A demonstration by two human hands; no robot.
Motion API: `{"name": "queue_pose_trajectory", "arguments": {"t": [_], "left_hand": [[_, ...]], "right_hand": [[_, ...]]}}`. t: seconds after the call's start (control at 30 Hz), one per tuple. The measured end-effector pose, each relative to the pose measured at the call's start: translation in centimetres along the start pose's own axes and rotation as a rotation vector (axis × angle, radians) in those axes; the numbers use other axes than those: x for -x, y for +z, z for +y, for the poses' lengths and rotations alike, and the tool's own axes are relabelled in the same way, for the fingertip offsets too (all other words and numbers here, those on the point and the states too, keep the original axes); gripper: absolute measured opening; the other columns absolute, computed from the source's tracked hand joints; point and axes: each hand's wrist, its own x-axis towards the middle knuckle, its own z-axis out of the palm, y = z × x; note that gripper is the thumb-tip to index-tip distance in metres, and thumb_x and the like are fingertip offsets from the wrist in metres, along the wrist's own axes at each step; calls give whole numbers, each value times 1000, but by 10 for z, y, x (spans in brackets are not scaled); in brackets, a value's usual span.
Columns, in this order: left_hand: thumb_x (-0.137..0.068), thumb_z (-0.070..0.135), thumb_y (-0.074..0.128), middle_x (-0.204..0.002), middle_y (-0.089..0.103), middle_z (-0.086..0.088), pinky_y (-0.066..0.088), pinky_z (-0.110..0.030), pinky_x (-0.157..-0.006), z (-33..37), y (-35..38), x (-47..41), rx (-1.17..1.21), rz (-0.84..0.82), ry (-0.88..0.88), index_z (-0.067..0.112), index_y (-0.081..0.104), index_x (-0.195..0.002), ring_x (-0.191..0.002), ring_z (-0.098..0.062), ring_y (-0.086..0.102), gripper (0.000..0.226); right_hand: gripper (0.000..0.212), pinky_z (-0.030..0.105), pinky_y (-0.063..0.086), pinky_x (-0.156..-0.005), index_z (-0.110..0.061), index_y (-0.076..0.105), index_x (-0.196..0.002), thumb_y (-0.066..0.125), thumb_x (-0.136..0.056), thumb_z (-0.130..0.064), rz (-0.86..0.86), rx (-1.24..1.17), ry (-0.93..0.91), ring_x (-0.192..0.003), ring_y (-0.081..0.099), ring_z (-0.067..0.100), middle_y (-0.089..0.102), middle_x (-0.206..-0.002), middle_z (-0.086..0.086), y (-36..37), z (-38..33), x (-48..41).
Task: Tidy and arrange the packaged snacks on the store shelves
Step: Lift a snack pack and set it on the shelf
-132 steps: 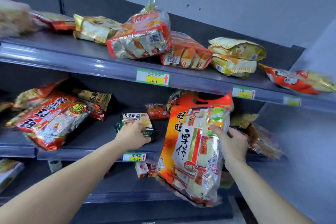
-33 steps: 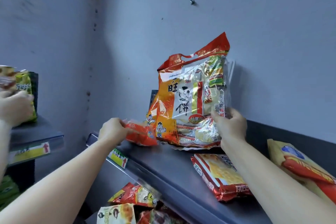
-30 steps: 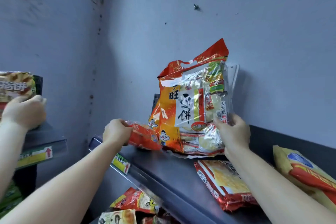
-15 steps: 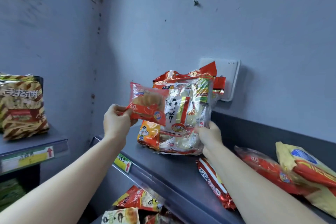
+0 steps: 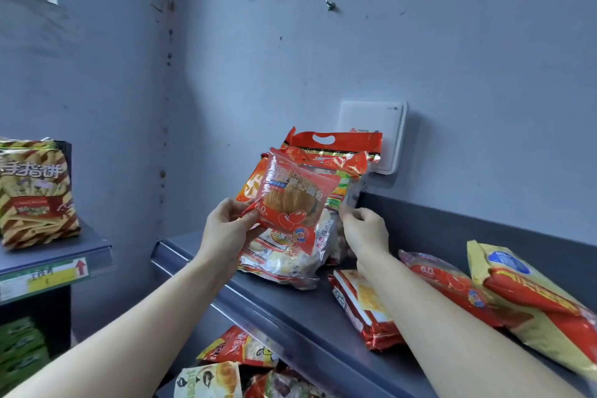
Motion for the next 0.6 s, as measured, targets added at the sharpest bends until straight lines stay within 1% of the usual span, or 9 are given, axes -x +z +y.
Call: {"name": "queue_pose_trajectory", "arguments": {"t": [0.07, 0.13, 0.17, 0.23, 0.3, 0.43, 0.47, 0.57, 0.6], "left_hand": [[-93, -8, 51, -87, 60, -15, 61, -29, -66, -2, 12, 12, 31, -27, -16, 6, 43, -72, -77, -23, 65, 27], [-93, -8, 51, -83, 60, -13, 59, -31, -70, -4, 25, 25, 74, -37, -37, 7, 43, -73, -74, -22, 63, 26], [-93, -8, 51, -81, 60, -12, 59, -30, -69, -5, 31, 32, 104, -40, -50, 7, 43, -73, -72, -21, 63, 26], [-93, -8, 50, -78, 60, -11, 59, -27, -65, -7, 43, 45, 159, -51, -73, 7, 44, -74, -64, -17, 65, 25], [-93, -9, 50, -76, 60, -10, 60, -26, -62, -10, 54, 58, 168, -76, -84, 7, 45, -74, -59, -13, 66, 25], [-91, -8, 54, -91, 64, -12, 60, -29, -69, -12, 75, 88, 138, -193, -136, 7, 54, -85, -71, -19, 68, 16], [-90, -9, 55, -94, 64, -12, 60, -32, -73, -11, 81, 95, 118, -225, -146, 7, 56, -89, -74, -20, 67, 16], [-86, -12, 50, -103, 65, -15, 56, -40, -82, -9, 98, 114, 51, -310, -140, 6, 58, -104, -85, -25, 64, 27], [-85, -12, 48, -108, 65, -15, 54, -42, -84, -8, 104, 123, 48, -342, -134, 6, 58, -108, -90, -27, 63, 31]], "right_hand": [[60, 39, 48, -92, -12, 64, -116, 53, -85, -62, -171, -205, -10, -102, 61, 23, 66, -113, 7, -14, -9, 15], [66, 45, 43, -103, -23, 62, -120, 65, -72, -68, -383, -278, -47, -111, 59, 18, 65, -119, -3, -28, -9, 27], [65, 45, 46, -99, -27, 61, -120, 73, -67, -63, -452, -298, -58, -108, 62, 18, 66, -117, -4, -35, -6, 31], [55, 39, 56, -79, -24, 58, -118, 81, -70, -36, -504, -338, -84, -96, 69, 24, 69, -112, 4, -51, 1, 38], [45, 33, 56, -63, -17, 56, -116, 78, -76, -16, -457, -359, -123, -85, 70, 25, 68, -107, 10, -69, 5, 48], [41, 22, 56, -62, -14, 54, -111, 76, -76, -7, -282, -393, -182, -85, 68, 14, 69, -102, 5, -114, 10, 67], [43, 23, 57, -64, -14, 53, -110, 77, -75, -6, -244, -398, -182, -87, 68, 13, 69, -101, 4, -126, 12, 71], [46, 37, 59, -76, -14, 53, -107, 80, -71, -4, -154, -365, -180, -93, 69, 20, 70, -103, 5, -163, 18, 89], [44, 37, 59, -77, -14, 53, -104, 79, -71, -2, -133, -353, -187, -91, 69, 20, 71, -101, 5, -176, 20, 97]]}}
